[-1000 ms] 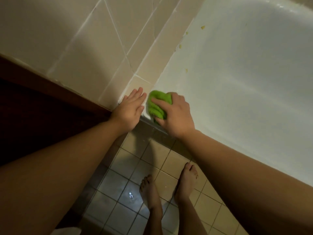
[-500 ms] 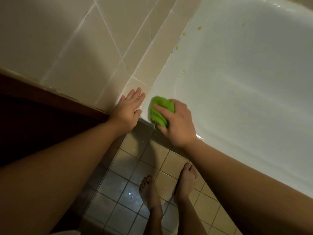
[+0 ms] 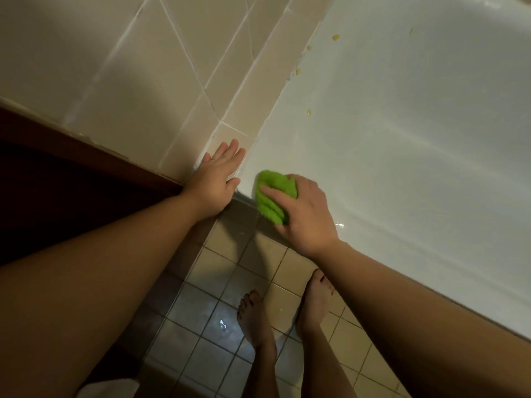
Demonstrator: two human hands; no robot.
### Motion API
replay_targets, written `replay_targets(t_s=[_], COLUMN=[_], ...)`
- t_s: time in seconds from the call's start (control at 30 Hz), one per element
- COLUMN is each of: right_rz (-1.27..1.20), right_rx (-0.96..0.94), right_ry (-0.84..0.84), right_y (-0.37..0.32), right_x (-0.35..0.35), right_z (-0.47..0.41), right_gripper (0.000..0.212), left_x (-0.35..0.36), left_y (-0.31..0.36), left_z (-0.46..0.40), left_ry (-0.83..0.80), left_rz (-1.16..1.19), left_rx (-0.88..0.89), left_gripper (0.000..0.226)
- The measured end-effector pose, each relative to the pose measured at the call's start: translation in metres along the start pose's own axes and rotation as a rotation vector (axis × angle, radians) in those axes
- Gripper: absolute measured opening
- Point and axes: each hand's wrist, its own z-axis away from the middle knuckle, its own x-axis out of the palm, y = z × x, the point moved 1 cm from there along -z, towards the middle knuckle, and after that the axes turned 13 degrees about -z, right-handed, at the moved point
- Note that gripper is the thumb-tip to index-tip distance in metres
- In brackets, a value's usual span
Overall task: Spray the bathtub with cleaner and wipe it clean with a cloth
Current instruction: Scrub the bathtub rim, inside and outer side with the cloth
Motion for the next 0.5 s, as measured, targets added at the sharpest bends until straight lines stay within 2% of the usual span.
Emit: replay_targets(t_s=[0.1,0.2,0.3,0.4,0.5], right_rz=[0.000,-0.041,-0.067,-0.056,-0.018], right_rx=[-0.029,0.185,0.313,0.207,0.040], right_ry=[0.004,0.079,0.181,0.142,0.035], right_y=[0.020,0.033,0.027,0.010,0.008], right_x=[-0.015,-0.029,-0.022,-0.005,-0.005], right_z=[0.041,0.054,0.019,-0.011,0.002], right_gripper=[0.063,0.069,0.066,0.066,0.069], left_x=[-0.002,-0.002,-0.001,-0.001,-0.002], left_y=[0.001,0.003,0.003,0.003,0.003], left_z=[0.000,0.001,0.000,0.000,0.000], left_ry=[-0.022,-0.024,-0.024,-0.020,-0.022], left_rz=[-0.015,-0.045,-0.062,-0.054,-0.019], left_rx=[-0.006,-0.016,-0.012,-0.004,0.005], left_gripper=[0.065,0.065,0.065,0.065,0.066])
